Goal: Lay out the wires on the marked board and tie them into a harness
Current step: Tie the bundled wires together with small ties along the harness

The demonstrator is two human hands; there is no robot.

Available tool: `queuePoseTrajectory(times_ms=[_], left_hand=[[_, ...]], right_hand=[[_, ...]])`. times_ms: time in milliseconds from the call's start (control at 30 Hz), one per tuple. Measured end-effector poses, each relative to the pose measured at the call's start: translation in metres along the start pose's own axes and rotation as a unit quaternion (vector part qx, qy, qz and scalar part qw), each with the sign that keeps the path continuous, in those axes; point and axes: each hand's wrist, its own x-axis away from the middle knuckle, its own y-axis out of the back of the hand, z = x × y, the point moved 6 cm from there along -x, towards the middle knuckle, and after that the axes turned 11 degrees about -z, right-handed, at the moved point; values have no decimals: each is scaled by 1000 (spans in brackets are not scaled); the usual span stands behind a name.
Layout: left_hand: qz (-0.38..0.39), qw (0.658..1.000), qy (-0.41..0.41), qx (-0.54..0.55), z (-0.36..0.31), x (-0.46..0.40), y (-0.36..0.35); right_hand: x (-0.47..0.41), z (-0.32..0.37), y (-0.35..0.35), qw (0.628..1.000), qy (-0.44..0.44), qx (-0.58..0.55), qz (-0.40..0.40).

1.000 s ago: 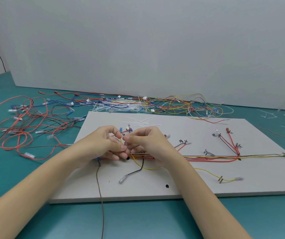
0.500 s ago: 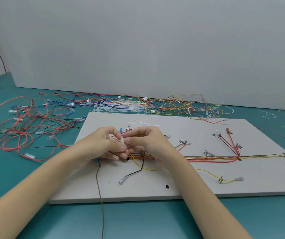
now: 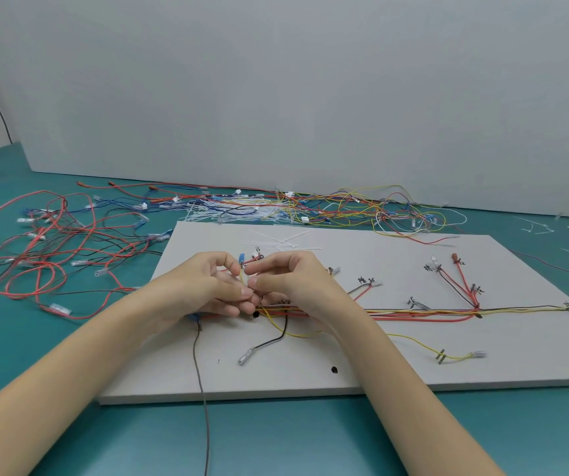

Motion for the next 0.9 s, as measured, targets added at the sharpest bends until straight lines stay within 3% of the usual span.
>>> queuePoseTrajectory(times_ms=[300,900], left_hand=[[3,999,29,27,2,-1,0],[-28,999,34,-20,3,1,2]], right_hand=[[2,5,1,1000,17,-8,1],[3,15,-2,995,91,12,-29]])
